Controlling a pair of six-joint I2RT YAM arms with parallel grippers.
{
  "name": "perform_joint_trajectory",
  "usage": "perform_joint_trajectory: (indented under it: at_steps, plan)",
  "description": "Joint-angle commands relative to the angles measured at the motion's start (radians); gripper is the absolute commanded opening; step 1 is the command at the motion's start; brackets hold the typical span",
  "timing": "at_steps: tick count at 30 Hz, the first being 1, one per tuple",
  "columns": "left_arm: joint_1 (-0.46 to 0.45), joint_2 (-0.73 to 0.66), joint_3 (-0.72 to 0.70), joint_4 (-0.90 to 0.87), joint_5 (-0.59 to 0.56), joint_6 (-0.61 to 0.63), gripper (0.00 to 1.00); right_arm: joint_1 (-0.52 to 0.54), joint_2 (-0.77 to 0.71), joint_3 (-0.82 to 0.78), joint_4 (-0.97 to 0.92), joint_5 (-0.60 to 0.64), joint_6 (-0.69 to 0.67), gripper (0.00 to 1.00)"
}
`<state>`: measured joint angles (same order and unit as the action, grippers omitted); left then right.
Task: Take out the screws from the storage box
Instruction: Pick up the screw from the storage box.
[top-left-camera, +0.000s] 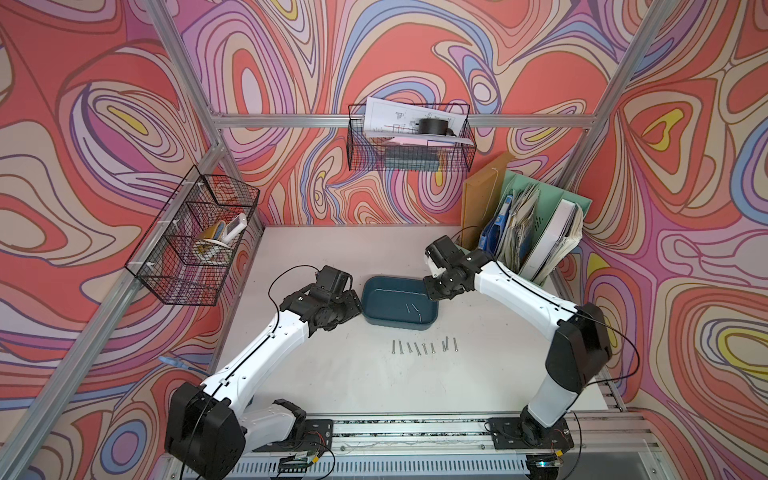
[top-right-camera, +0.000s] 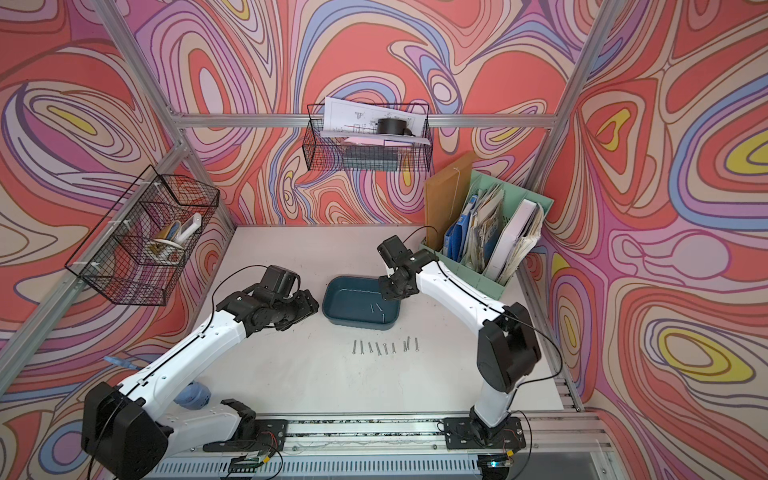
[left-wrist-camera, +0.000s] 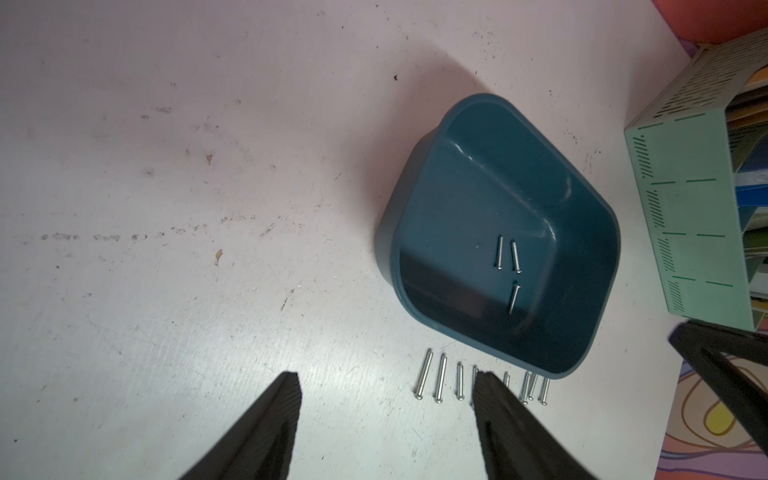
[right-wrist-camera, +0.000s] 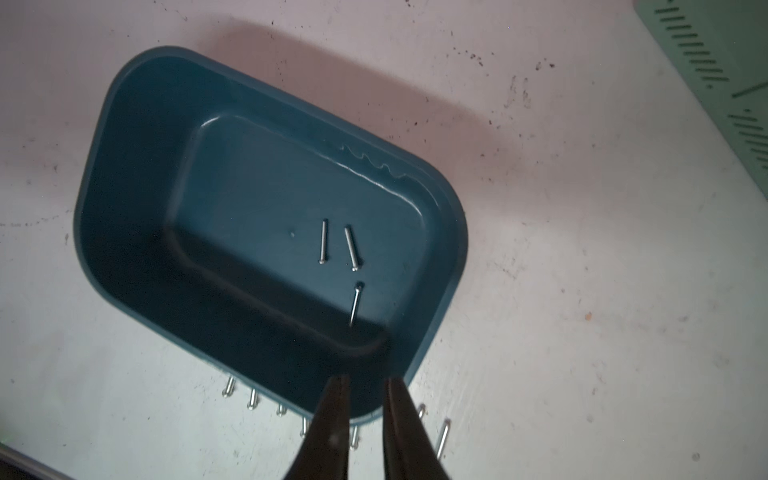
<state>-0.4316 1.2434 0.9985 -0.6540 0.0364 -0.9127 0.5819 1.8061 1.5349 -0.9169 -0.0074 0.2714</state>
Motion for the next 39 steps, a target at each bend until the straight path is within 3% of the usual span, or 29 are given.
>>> perform_joint_trajectory:
  at_steps: [1, 9, 20, 39]
  plan:
    - [0.011, 0.050, 0.077, 0.007, -0.025, 0.029, 0.73, -0.004, 0.099, 0.040, -0.044, -0.010, -0.083, 0.18]
    - [0.054, 0.130, 0.197, -0.059, -0.059, 0.164, 0.75, -0.002, 0.252, 0.104, -0.027, -0.038, -0.110, 0.19]
    - [0.127, 0.145, 0.202, -0.093, -0.019, 0.345, 0.75, 0.010, 0.345, 0.177, -0.037, -0.052, -0.064, 0.23]
    - [0.127, 0.162, 0.184, -0.116, -0.002, 0.352, 0.75, 0.036, 0.402, 0.143, -0.056, -0.009, -0.064, 0.22]
